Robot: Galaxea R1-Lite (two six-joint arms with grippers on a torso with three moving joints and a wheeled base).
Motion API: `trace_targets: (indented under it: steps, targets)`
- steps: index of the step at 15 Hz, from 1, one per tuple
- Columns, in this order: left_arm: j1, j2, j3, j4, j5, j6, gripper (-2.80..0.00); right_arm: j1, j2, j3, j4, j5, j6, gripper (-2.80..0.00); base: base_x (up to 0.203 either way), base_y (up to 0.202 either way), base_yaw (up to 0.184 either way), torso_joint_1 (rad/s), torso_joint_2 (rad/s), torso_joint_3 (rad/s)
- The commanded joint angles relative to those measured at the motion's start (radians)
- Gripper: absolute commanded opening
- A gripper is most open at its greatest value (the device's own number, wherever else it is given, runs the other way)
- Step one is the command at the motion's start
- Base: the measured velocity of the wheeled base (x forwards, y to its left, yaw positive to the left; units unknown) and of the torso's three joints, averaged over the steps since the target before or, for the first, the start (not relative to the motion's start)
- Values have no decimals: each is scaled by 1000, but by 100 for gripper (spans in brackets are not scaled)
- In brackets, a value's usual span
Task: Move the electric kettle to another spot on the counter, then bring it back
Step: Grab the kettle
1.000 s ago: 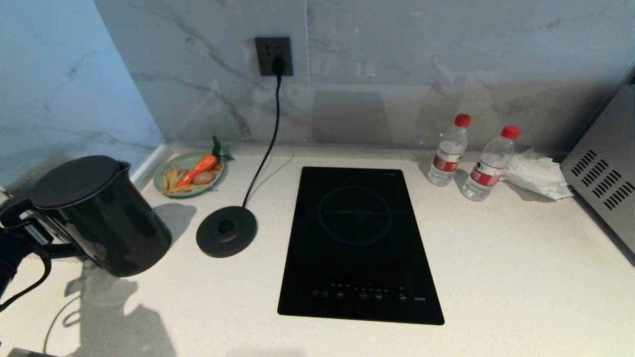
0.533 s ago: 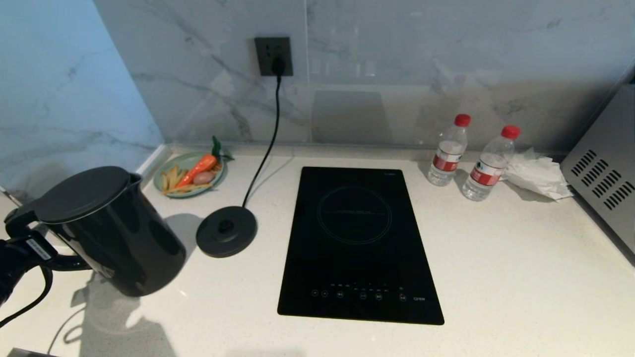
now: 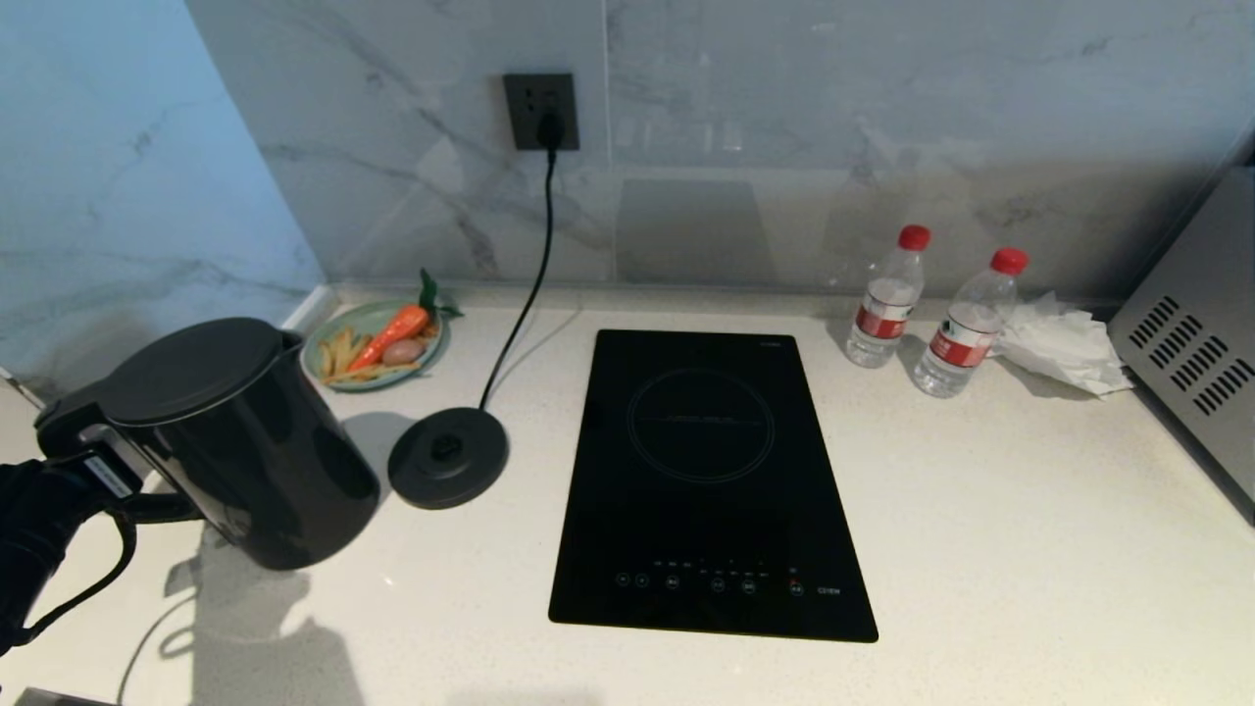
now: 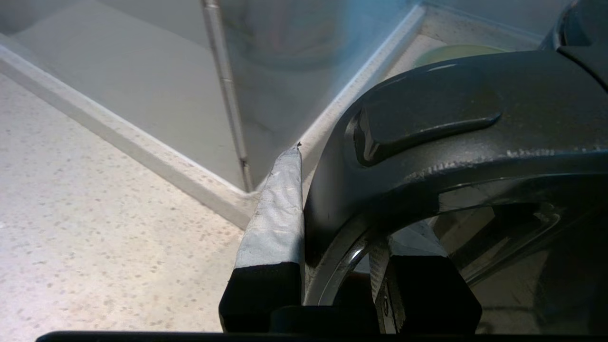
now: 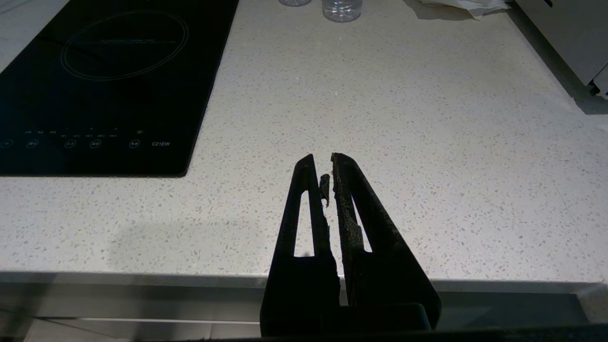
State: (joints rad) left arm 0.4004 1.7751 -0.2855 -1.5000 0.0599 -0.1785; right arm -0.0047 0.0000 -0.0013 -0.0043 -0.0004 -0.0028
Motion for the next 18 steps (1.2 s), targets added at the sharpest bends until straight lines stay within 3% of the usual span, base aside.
trace_targets:
  steps: [1,10,18]
  targets:
    - [-43,-15,-23,36,25,-2,-280,0,0,0,0,0,0,-280,0,0,0,0,0,0]
    - [-51,-93,-172,260,72,-18,-280,0,0,0,0,0,0,-280,0,0,0,0,0,0]
    - [-56,-104,-190,268,80,-47,-280,0,0,0,0,0,0,-280,0,0,0,0,0,0]
